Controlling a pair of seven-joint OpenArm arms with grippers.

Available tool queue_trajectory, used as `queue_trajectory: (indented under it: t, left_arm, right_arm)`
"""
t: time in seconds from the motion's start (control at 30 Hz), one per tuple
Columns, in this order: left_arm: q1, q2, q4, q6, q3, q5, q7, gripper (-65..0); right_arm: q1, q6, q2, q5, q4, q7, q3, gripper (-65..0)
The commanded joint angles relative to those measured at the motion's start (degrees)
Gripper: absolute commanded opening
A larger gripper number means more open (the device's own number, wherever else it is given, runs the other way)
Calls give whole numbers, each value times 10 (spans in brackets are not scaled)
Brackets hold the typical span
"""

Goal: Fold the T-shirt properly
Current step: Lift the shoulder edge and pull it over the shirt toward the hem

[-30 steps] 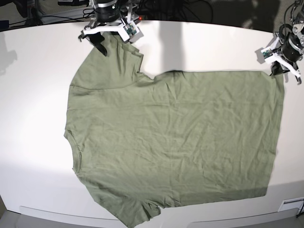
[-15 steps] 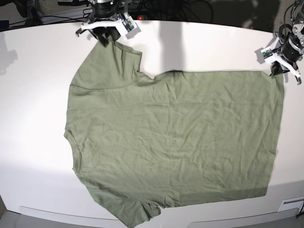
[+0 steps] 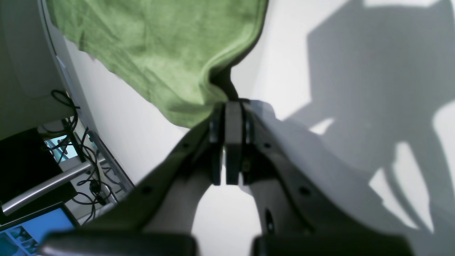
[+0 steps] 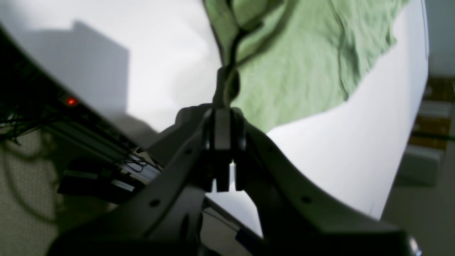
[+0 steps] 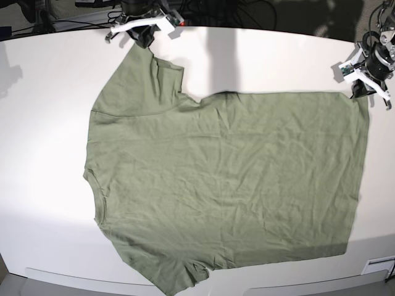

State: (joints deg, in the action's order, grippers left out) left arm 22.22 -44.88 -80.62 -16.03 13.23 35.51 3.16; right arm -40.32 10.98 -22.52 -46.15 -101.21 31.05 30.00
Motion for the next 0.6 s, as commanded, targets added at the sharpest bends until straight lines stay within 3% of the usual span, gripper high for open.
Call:
queue_trajectory:
  t: [0.0,0.4,0.57]
  left_arm:
    - [6,-4,0,-30,4,-6,-2,-650]
    - [5,-4,0,-31,4,-6,-2,-650]
    - [5,-4,0,-31,4,-6,-2,-650]
  right_arm:
    - [-3,19,-4,-6,-7,-6,0,-650]
    - [-3,24,-44,-4,-31,9,1,-650]
    - [-3,-47,-48,50,-86,21,1,-650]
